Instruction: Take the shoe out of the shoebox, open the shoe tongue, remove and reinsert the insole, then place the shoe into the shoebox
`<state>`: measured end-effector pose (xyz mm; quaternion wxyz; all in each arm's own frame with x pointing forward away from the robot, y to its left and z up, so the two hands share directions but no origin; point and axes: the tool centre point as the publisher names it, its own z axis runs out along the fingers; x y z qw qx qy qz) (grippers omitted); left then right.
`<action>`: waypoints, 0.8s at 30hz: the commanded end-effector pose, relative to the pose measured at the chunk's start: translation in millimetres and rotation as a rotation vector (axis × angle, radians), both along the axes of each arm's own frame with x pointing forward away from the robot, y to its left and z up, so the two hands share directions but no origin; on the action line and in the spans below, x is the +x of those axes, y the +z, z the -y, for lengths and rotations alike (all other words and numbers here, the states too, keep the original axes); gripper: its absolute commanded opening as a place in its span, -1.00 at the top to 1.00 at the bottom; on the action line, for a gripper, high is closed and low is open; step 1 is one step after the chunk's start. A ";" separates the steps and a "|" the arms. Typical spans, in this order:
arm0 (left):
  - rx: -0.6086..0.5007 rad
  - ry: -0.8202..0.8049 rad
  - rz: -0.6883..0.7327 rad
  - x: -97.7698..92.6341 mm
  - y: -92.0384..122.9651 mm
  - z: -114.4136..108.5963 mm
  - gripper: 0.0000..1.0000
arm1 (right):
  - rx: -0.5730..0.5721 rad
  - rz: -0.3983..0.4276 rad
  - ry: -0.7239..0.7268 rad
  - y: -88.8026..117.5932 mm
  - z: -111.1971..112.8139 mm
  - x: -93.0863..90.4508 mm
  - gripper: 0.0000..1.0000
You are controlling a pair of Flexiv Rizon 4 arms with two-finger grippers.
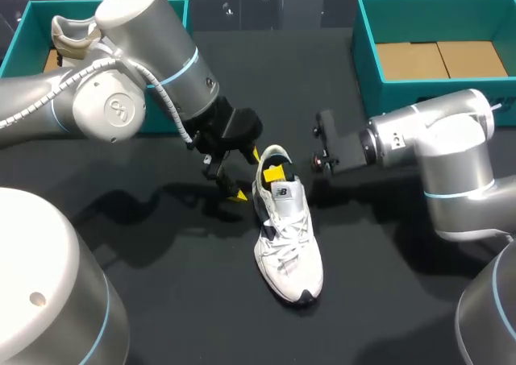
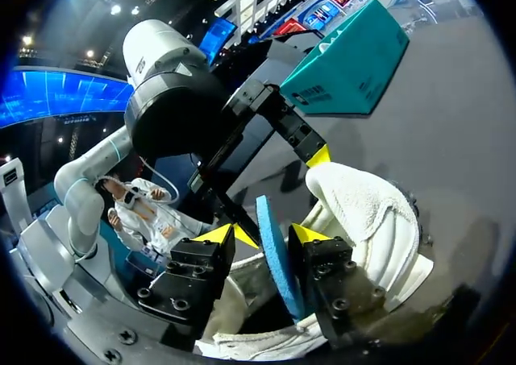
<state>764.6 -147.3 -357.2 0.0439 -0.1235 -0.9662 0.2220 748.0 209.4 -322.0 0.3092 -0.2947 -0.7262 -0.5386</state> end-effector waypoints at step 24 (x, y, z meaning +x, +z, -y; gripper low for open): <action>0.002 0.000 0.001 -0.3 -0.1 0.2 -1.00 | -0.017 -0.082 -0.059 -14.2 10.7 -10.9 0.47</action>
